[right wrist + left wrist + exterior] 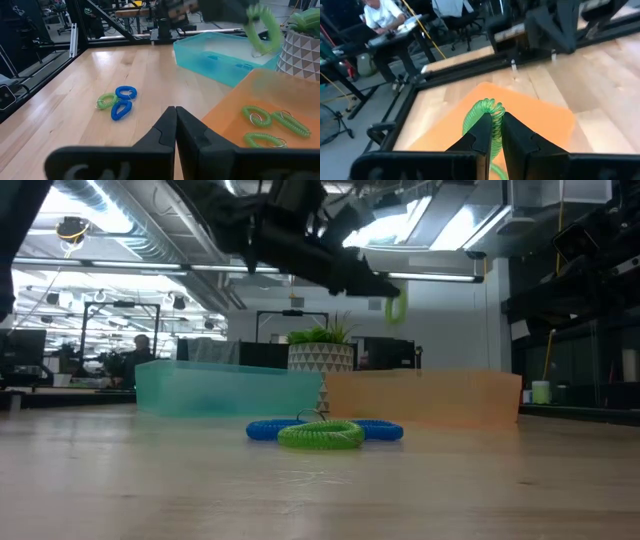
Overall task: Sort spring keychains
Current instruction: Put the green spring keychain into the orange bin, then put the blue spring keychain into the green bin
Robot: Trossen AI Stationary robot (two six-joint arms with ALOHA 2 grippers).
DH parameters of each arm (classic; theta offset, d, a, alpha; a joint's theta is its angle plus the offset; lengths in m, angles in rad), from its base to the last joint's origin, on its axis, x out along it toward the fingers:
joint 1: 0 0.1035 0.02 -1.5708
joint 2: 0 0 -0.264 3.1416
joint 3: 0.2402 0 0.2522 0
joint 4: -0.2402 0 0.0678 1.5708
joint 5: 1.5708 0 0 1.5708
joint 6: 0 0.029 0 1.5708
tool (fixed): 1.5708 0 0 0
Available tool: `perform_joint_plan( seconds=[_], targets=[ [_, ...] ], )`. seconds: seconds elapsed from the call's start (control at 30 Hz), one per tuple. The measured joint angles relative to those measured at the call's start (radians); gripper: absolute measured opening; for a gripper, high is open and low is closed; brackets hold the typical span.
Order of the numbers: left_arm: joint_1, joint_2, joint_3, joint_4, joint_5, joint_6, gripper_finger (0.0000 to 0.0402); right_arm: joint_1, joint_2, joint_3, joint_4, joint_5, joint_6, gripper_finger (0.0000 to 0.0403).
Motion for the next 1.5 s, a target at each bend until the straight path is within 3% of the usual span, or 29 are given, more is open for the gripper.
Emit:
perform_joint_plan(
  seconds=[0.5,0.7,1.2,1.5],
  targets=[
    [0.031,0.154,0.000,0.169,-0.080,-0.024,0.0027,0.000,0.000,0.000,0.000,0.000,0.000,0.0007],
    [0.027,0.156,0.000,0.170,-0.262,-0.031,0.0047,0.000,0.000,0.000,0.000,0.000,0.000,0.0007],
    [0.012,0.150,0.000,0.114,-0.243,-0.076,0.0169,0.000,0.000,0.000,0.000,0.000,0.000,0.0007],
    [-0.063,0.112,-0.001,0.132,-0.217,-0.127,0.0180,0.000,0.000,0.000,0.000,0.000,0.000,0.0007]
  ],
)
